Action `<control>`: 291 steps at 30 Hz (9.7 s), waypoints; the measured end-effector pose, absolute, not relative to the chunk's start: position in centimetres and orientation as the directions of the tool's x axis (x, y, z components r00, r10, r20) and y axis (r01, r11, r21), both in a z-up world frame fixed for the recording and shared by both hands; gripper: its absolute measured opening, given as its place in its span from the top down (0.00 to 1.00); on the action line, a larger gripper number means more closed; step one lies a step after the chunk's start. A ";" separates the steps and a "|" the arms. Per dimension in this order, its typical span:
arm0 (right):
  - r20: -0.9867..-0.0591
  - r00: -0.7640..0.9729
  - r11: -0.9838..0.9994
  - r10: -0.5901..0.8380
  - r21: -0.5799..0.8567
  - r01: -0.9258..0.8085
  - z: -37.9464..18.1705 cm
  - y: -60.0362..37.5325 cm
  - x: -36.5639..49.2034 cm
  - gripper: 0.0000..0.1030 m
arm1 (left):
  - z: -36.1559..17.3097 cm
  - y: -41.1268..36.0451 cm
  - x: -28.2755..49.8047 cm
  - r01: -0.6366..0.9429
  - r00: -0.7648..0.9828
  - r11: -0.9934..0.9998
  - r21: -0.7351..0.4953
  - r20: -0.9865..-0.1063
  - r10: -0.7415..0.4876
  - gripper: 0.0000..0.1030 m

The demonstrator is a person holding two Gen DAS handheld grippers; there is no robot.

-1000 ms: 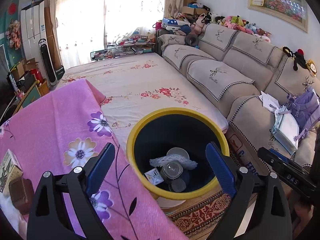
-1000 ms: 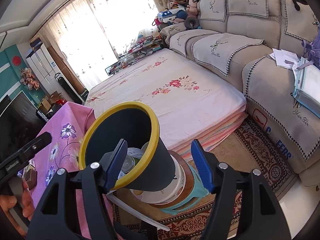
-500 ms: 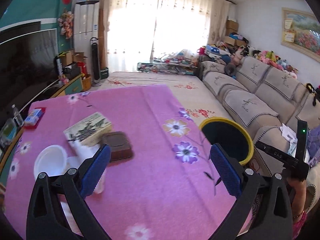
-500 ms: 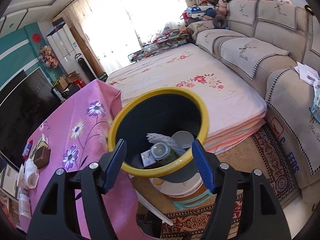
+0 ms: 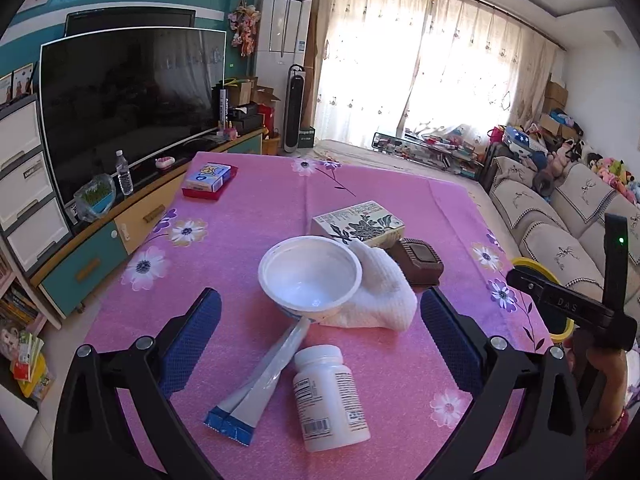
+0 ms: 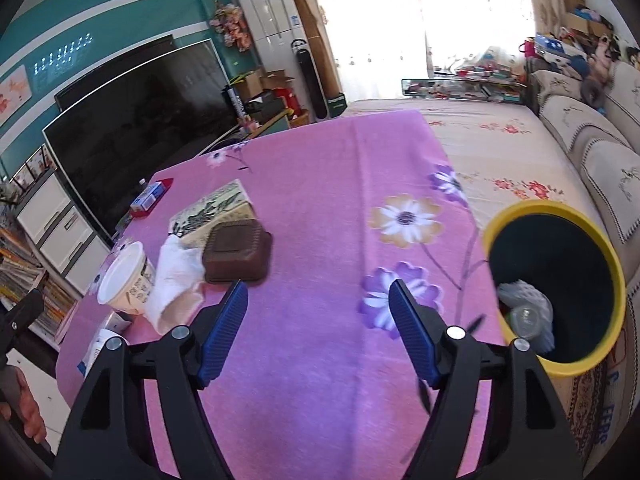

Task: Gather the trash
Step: 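Move the right tool to the brown square tray and grasp it, then carry the brown tray over the bin and open the right tool, then grasp the white pill bottle with the left tool and lift it, then carry the pill bottle over the bin and open the left tool, then move the right tool to the white pudding cup and grasp its rim, then lift the pudding cup with the right tool toward the bin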

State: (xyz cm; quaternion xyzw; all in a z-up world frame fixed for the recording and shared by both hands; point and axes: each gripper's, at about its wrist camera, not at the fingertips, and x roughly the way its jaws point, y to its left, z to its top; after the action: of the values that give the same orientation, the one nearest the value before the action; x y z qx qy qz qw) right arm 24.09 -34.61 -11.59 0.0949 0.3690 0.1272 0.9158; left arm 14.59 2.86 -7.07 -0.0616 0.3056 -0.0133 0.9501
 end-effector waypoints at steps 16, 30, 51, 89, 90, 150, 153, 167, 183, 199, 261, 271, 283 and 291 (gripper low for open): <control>-0.751 0.601 0.957 0.273 0.145 -0.252 -13.4 -23.6 32.7 0.33 | -8.7 5.5 15.3 -0.053 0.795 0.981 -0.185 -0.602 -0.070 0.05; -0.769 0.594 0.966 0.236 0.120 -0.229 -15.6 -23.5 33.9 0.46 | -10.1 4.6 16.2 -0.044 0.779 0.983 -0.177 -0.622 -0.077 0.05; -0.564 0.824 0.965 -0.050 0.184 0.184 -8.5 -43.9 23.9 0.45 | -10.2 2.2 16.3 -0.002 0.776 0.990 -0.138 -0.624 -0.086 0.05; -0.573 0.817 0.955 -0.071 0.197 0.222 -12.0 -45.1 23.9 0.32 | -13.1 -0.7 16.4 0.049 0.700 0.996 -0.073 -0.708 -0.087 0.05; -0.574 0.817 0.957 -0.063 0.197 0.212 -12.1 -44.7 24.1 0.32 | -13.2 -0.8 16.3 0.053 0.698 0.996 -0.071 -0.711 -0.088 0.05; -0.552 0.821 0.909 -0.143 0.254 0.329 -11.8 -51.6 20.0 0.31 | -12.0 -17.8 22.5 0.430 0.660 0.902 -0.028 -0.672 -0.335 0.54; -0.552 0.814 0.896 -0.181 0.249 0.369 -11.9 -53.1 19.3 0.31 | -10.9 -21.2 24.1 0.497 0.633 0.866 -0.058 -0.659 -0.407 0.54; -0.589 0.739 0.804 -0.327 0.237 0.545 -13.9 -60.5 15.9 0.31 | -11.3 -38.4 29.5 0.690 0.531 0.724 -0.021 -0.665 -0.525 0.54; -0.603 0.714 0.793 -0.356 0.209 0.572 -13.9 -61.4 14.9 0.31 | -12.7 -40.5 34.2 0.618 0.538 0.781 -0.085 -0.679 -0.500 0.24; -0.635 0.742 0.900 -0.213 0.168 0.402 -14.1 -53.4 19.8 0.29 | -8.2 -21.6 24.5 0.483 0.692 0.864 -0.139 -0.545 -0.474 0.12; -0.719 0.549 0.804 0.426 0.024 -0.594 -14.8 -10.0 27.7 0.26 | -11.0 11.7 13.1 -0.102 0.819 0.972 -0.213 -0.573 -0.040 0.11; -0.666 0.546 0.793 0.508 0.115 -0.598 -11.8 -12.4 25.6 0.26 | -10.9 11.3 13.3 -0.098 0.821 0.975 -0.198 -0.571 -0.034 0.11; -0.582 0.705 0.908 0.406 0.168 -0.384 -8.2 -24.1 24.2 0.25 | -11.3 9.1 14.4 -0.050 0.804 0.983 -0.175 -0.591 -0.064 0.11; -0.594 0.795 0.990 0.121 0.136 -0.049 -9.7 -35.8 24.9 0.25 | -11.3 6.8 15.3 -0.002 0.789 0.988 -0.151 -0.608 -0.091 0.11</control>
State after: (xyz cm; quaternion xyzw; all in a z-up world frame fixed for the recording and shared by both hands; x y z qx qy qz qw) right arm 24.86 -35.79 -9.68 0.0569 0.3168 0.0447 0.9457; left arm 15.34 6.78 -11.35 -0.0721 0.3239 -0.0236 0.9430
